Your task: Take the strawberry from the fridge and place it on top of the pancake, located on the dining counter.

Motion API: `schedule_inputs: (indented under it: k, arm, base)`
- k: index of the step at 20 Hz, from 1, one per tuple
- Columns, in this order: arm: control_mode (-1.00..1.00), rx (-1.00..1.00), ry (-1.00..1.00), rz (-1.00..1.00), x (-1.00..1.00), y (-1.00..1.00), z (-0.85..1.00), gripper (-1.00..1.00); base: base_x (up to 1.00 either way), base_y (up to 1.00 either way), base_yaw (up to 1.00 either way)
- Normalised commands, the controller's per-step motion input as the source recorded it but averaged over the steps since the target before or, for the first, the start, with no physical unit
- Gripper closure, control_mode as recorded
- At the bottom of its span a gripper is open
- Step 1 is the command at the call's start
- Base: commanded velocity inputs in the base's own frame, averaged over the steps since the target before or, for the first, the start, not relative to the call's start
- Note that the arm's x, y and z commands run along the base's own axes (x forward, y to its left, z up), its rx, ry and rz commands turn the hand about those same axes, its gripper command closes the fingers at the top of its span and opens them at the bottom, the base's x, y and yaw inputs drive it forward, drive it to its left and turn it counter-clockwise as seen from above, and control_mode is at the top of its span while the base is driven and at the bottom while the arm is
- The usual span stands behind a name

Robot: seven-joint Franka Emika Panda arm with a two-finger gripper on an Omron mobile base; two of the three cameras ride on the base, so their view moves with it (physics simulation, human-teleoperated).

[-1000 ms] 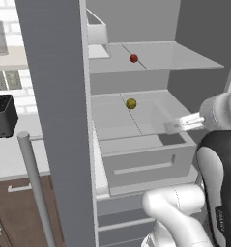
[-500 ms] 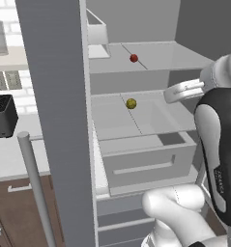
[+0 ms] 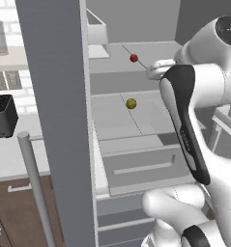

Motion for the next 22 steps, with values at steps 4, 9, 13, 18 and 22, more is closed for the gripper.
schedule_inputs:
  k: [4,9,13,18,22]
  arm:
    - [-1.0,0.0,-0.01,-0.03,0.9,0.0,0.0,-1.0]
    - [-1.0,0.0,0.0,0.0,0.97,0.0,0.0,-1.0]
    - [-1.0,0.0,0.0,0.0,0.86,0.0,0.12,-1.0]
    - [-1.0,0.0,0.01,0.0,0.81,0.0,0.03,-1.0]
    - [-1.0,0.01,0.02,0.0,0.54,0.0,-0.06,-1.0]
  base:
    - [0.0,0.0,0.0]
    - [0.0,0.0,0.0]
    - [0.0,0.0,0.0]
    - [0.0,0.0,0.0]
    - [0.0,0.0,0.0]
